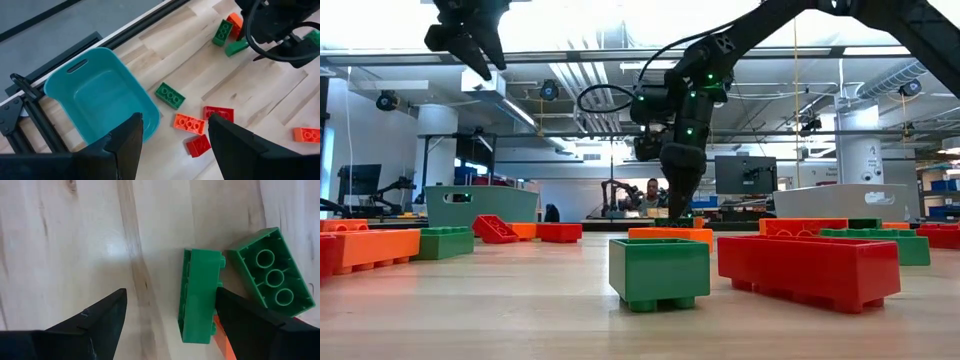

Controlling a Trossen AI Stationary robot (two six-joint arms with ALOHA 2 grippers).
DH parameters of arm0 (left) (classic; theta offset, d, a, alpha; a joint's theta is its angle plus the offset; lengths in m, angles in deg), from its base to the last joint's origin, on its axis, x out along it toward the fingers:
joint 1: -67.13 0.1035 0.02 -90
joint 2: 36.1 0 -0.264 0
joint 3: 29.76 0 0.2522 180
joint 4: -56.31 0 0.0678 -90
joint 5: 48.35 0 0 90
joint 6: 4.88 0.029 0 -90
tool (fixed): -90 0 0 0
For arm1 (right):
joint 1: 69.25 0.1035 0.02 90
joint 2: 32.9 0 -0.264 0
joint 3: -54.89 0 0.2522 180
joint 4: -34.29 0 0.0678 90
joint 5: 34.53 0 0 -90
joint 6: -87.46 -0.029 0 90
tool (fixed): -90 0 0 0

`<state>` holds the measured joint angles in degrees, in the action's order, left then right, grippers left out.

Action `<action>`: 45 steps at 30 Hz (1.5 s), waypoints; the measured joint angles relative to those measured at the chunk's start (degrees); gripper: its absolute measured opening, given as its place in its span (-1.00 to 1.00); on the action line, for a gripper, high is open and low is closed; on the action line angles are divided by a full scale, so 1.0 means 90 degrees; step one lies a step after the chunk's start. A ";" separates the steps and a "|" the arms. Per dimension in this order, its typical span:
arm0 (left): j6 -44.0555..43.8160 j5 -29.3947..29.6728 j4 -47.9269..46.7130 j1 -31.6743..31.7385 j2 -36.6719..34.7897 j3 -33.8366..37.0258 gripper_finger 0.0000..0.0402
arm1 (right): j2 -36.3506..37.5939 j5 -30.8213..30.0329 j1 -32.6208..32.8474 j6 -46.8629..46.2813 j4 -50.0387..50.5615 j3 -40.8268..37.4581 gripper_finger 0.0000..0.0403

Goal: Sort blocks
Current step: Put the green game piece into the gray bin

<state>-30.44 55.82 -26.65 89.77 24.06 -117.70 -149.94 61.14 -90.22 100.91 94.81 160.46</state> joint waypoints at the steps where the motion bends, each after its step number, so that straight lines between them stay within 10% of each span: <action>1: -0.0006 0.0000 0.0001 0.0000 0.0005 0.0011 0.00 | -0.0011 -0.0002 0.0012 -0.0002 0.0002 0.0002 0.45; 35: 0.0117 0.0058 0.0171 0.0000 -0.0029 0.0011 0.00 | -0.0224 -0.0076 0.0177 0.0788 0.0046 0.0007 -0.34; 45: 0.0119 0.0052 0.0696 0.0000 -0.0029 0.0011 0.00 | 0.1067 0.0735 -0.0177 -0.1462 0.0916 0.0022 -0.34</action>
<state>-29.37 56.29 -20.38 89.77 23.80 -117.60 -140.34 67.76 -91.81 87.75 103.06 160.66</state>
